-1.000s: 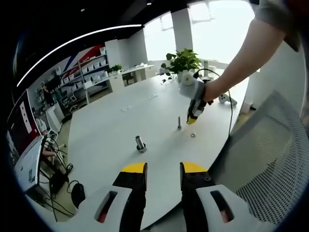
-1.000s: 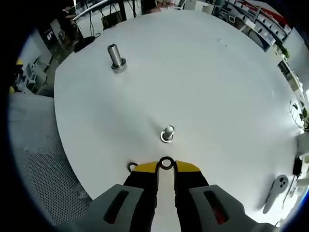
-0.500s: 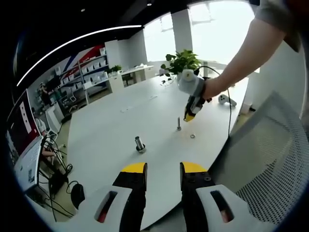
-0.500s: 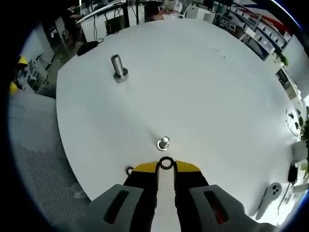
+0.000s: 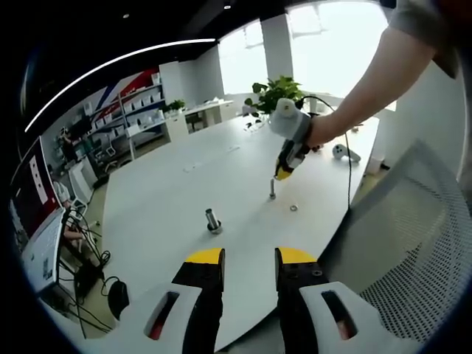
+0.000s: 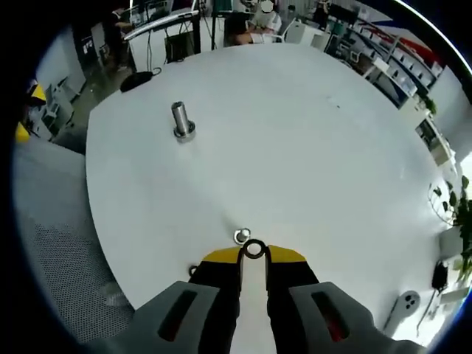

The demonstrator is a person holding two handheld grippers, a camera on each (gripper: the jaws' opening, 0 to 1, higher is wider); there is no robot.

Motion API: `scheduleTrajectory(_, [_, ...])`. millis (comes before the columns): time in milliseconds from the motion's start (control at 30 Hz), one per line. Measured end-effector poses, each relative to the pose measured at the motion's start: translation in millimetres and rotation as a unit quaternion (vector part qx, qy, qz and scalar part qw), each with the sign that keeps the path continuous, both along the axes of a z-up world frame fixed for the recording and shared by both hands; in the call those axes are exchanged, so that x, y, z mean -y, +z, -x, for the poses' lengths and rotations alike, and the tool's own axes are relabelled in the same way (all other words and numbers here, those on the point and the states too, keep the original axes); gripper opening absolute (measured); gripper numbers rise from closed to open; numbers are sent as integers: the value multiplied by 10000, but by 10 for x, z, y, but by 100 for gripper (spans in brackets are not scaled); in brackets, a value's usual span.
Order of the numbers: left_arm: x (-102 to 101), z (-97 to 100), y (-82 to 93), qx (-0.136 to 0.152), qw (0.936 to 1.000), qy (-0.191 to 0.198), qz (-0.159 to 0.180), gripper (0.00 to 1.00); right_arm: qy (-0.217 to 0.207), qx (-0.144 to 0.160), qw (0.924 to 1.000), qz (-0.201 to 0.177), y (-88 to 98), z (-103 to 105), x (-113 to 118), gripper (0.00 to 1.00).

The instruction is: Place the washer onto the threaded stud by aligning its center hole with the stud, sliding it down to the base, and recovering from edge contact or off-axis alignment until the washer reaches the visible bottom stop.

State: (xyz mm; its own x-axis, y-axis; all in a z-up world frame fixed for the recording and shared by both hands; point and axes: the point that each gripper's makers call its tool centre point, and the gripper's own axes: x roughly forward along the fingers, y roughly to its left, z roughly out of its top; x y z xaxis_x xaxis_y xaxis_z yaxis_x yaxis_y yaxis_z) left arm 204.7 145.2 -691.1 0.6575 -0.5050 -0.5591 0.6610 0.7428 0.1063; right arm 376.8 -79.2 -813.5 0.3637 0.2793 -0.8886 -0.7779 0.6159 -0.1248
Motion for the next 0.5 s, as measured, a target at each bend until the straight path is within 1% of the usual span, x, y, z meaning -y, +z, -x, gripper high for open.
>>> scheduleTrajectory(300, [3, 2, 0, 3, 10000, -13, -6, 25, 88, 38, 9999, -56, 63, -1, -92, 13])
scheduleTrajectory(367, [-2, 0, 3, 4, 10000, 3, -2, 25, 127, 15, 9999, -81, 61, -4, -121, 13])
scheduleTrajectory(500, [-3, 0, 4, 10, 10000, 2, -4, 25, 230, -19, 9997, -6, 39, 7, -153, 13])
